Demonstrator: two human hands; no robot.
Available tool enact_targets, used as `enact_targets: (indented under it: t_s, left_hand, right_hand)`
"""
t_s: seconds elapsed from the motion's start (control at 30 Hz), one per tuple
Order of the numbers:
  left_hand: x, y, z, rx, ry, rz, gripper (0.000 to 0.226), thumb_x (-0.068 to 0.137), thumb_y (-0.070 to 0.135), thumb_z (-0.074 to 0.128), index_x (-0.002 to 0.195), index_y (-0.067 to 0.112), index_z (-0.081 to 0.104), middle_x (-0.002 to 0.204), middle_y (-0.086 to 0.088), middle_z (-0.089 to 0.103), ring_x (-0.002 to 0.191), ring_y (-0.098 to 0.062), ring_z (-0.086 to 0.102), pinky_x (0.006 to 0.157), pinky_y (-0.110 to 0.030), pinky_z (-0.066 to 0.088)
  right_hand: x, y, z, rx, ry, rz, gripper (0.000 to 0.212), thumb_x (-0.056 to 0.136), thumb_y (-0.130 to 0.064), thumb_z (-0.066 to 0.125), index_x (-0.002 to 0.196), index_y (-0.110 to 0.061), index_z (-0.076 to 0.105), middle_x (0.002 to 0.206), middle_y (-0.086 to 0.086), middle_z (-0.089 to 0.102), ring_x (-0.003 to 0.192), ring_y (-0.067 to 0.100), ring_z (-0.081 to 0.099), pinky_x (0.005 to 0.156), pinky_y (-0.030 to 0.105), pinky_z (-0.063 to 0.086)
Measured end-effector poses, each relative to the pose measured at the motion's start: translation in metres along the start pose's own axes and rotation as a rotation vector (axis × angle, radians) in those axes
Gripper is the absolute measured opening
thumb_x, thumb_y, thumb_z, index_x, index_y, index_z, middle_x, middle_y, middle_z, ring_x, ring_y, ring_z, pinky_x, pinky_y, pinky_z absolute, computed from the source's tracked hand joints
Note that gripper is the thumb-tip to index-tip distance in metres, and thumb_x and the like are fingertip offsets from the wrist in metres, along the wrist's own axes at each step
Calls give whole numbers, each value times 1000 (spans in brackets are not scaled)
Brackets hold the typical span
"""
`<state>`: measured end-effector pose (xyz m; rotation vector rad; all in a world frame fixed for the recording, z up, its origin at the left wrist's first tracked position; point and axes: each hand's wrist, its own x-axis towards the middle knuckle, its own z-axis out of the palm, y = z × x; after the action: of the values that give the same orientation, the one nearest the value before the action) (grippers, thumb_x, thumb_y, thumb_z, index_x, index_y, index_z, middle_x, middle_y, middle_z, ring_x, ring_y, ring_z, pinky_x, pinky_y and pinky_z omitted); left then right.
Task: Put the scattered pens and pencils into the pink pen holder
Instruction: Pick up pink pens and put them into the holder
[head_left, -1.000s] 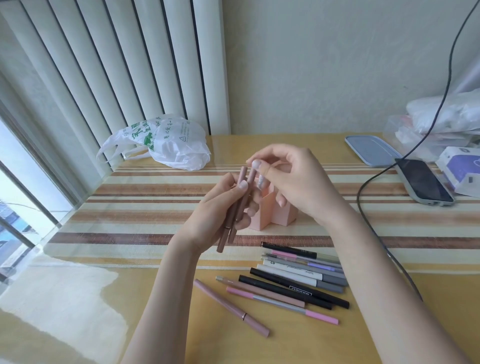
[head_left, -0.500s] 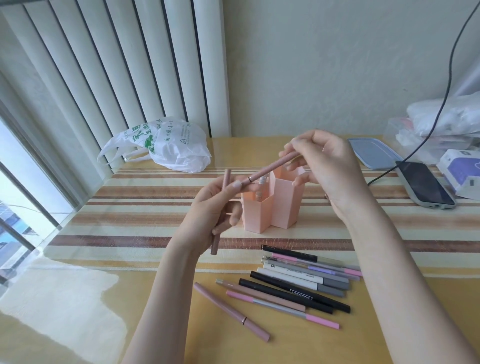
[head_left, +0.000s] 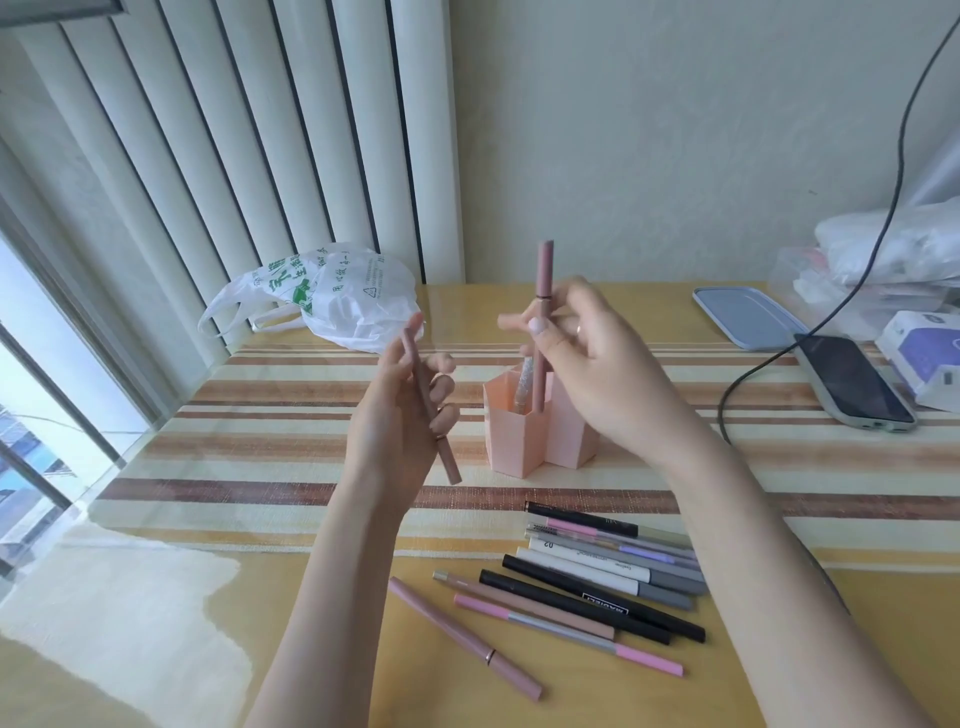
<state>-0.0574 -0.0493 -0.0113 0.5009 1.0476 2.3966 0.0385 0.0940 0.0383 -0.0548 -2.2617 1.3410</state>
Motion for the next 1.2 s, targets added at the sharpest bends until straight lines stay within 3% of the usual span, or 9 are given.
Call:
enact_targets:
  t_s: [0.1, 0.23, 0.43, 0.57, 0.7, 0.83, 0.9, 1.03, 1.2]
  left_hand:
    - [0, 0, -4, -58, -9, 53, 49, 98, 1, 28, 129, 34, 47, 82, -6, 69, 65, -12, 60, 56, -22, 51]
    - [0, -2, -3, -39, -33, 77, 25, 97, 8, 41, 113, 22, 55, 98, -8, 73, 88, -19, 71, 79, -32, 56]
    - [1, -5, -6, 54, 17, 85, 14, 85, 26, 59, 95, 19, 53, 93, -8, 75, 79, -13, 71, 70, -28, 57]
    - [1, -7, -5, 174, 70, 95, 21, 81, 35, 61, 88, 18, 51, 68, -4, 72, 78, -9, 70, 70, -25, 57]
    - [0, -9, -5, 195, 96, 76, 18, 82, 35, 61, 79, 18, 55, 74, -7, 70, 70, -10, 67, 69, -24, 57]
    - [1, -13, -3, 194, 138, 55, 27, 89, 32, 57, 92, 5, 56, 91, -18, 67, 61, -9, 64, 64, -21, 55]
    - [1, -15, -1, 226, 137, 49, 33, 87, 35, 58, 98, 5, 55, 93, -18, 69, 62, -9, 64, 64, -21, 54]
    - [0, -21, 2, 302, 107, 48, 31, 84, 39, 56, 91, 8, 57, 75, -3, 74, 62, -9, 65, 64, -21, 54]
    - [-2, -28, 2, 721, 134, 173, 14, 95, 32, 54, 107, 24, 54, 96, 4, 74, 80, -4, 65, 71, -18, 50]
  right_hand:
    - [1, 1, 0, 140, 145, -85, 29, 90, -2, 58, 109, -22, 48, 112, -1, 66, 85, 17, 69, 80, 42, 58]
    - [-2, 10, 7, -64, 229, -209, 92, 83, 9, 62, 140, -46, 16, 101, 3, 61, 72, 17, 70, 72, 31, 59]
    - [-1, 16, 15, -504, 191, -243, 31, 85, -12, 68, 114, -13, 55, 81, 2, 67, 71, 22, 66, 70, 40, 57]
    - [-2, 22, 22, -733, 133, -316, 25, 82, -18, 70, 107, -15, 68, 79, 2, 67, 81, 23, 56, 79, 36, 35]
    - [-3, 25, 23, -855, 108, -276, 26, 91, -24, 60, 115, -27, 68, 98, 5, 74, 101, 24, 55, 83, 34, 20]
    - [0, 18, 11, -684, 92, -288, 53, 89, -12, 59, 135, -38, 48, 145, -10, 46, 125, 16, 38, 104, 40, 23]
    - [0, 9, 6, -502, 8, -293, 59, 86, -19, 64, 136, -43, 44, 136, -20, 52, 120, 6, 40, 107, 39, 27]
    - [-3, 5, 8, -203, -61, -278, 18, 85, -24, 67, 102, -28, 70, 89, -23, 67, 88, 0, 59, 82, 34, 52]
    - [1, 10, -6, -2, 332, -302, 25, 90, -16, 63, 106, -20, 45, 87, 1, 73, 81, 3, 70, 69, 16, 53]
